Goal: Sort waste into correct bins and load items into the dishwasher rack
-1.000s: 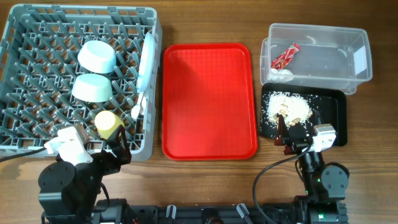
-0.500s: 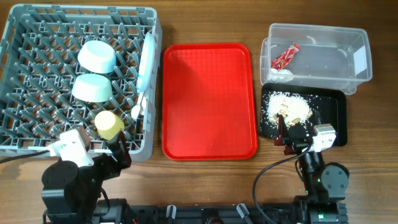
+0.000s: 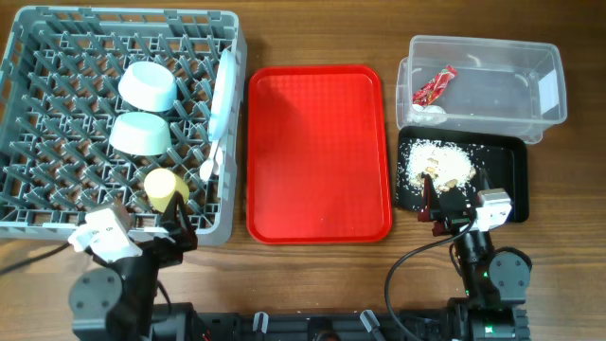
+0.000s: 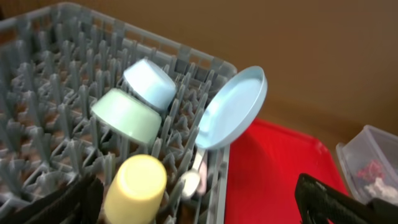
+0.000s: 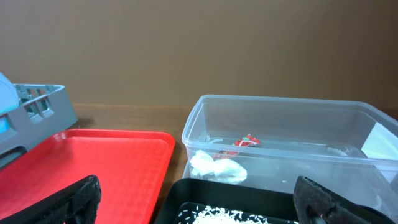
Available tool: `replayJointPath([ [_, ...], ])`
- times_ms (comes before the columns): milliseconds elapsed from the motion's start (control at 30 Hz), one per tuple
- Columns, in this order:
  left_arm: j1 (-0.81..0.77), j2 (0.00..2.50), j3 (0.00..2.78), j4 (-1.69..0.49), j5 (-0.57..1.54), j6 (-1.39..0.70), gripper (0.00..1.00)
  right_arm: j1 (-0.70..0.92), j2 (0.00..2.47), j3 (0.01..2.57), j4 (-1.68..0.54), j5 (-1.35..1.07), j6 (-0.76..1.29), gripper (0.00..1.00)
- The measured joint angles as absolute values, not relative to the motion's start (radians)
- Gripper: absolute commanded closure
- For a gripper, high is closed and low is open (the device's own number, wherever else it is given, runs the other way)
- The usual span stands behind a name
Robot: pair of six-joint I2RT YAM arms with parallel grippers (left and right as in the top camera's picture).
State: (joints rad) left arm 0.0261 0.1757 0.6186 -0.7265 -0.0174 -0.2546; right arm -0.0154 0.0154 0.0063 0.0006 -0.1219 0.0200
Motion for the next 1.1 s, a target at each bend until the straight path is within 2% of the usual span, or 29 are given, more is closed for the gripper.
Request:
replayJointPath([
  [233,0.026,0.037,0.333,-0.345,0.035,-0.199,0.00,-0.015,0.015,0.006,0.001,-0.122,0.020,0.00],
  [600,0.026,0.014,0.101,0.130,0.053,-0.150,0.00,-0.015,0.015,0.006,0.001,-0.122,0.020,0.00],
  [767,0.026,0.014,0.031,0.162,0.054,-0.132,0.00,-0.015,0.015,0.006,0.001,-0.122,0.020,0.00],
  [1100,0.026,0.015,0.009,-0.064,0.075,-0.105,0.00,-0.015,0.015,0.006,0.001,-0.122,0.020,0.00],
])
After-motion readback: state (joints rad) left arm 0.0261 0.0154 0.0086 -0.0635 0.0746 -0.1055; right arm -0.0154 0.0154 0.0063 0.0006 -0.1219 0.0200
